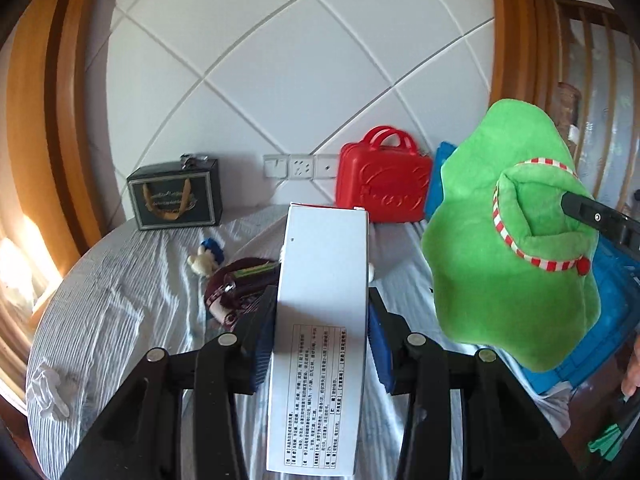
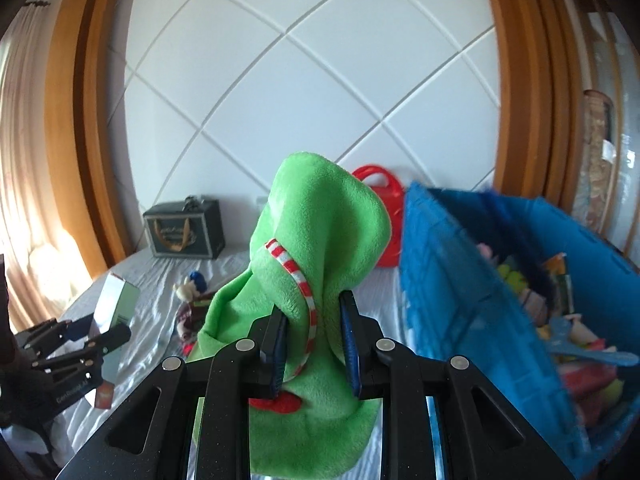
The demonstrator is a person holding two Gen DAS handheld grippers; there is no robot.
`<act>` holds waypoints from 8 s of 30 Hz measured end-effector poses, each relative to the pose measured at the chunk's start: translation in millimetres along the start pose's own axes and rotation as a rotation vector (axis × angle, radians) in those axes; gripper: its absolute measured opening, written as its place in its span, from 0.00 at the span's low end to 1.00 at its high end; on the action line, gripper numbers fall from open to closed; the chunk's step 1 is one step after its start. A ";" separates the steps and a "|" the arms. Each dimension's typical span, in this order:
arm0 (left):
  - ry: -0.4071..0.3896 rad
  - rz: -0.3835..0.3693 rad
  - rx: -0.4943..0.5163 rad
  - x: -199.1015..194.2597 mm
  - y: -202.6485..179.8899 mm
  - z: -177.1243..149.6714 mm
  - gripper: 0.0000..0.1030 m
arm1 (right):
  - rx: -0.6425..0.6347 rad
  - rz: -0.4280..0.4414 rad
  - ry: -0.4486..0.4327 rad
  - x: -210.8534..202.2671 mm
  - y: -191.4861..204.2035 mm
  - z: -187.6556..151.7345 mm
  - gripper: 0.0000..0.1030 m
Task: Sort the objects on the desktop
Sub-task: 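Carry the white box with the left gripper while the right carries the green hat into the bin, then open both grippers over the bin and move them back over the bed, then grasp the brown syrup bottle with the left gripper while the right grasps the white paper roll, then carry the syrup bottle with the left gripper while the right carries the paper roll over the bin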
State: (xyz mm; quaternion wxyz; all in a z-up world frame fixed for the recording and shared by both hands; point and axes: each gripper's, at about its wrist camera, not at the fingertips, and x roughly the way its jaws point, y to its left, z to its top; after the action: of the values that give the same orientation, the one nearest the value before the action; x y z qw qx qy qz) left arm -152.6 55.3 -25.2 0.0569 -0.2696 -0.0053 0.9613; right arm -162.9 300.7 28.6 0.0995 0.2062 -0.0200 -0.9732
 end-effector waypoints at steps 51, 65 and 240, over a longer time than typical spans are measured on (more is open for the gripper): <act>-0.028 -0.062 0.224 41.5 -476.0 65.8 0.70 | 0.060 -0.190 0.069 -60.7 -416.6 -26.9 1.00; -0.142 -0.037 0.091 1.4 -420.6 64.0 0.73 | 0.053 -0.058 0.045 -75.6 -383.0 -27.9 1.00; -0.096 -0.273 0.172 26.4 -245.6 94.6 0.49 | 0.114 -0.089 0.087 -28.1 -201.9 24.5 0.43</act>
State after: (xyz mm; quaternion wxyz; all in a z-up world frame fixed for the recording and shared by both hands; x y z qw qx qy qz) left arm -198.0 304.2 52.0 0.2095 -0.2145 0.0375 0.9533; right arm -185.1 504.1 46.0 0.0453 0.2542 -0.0617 -0.9641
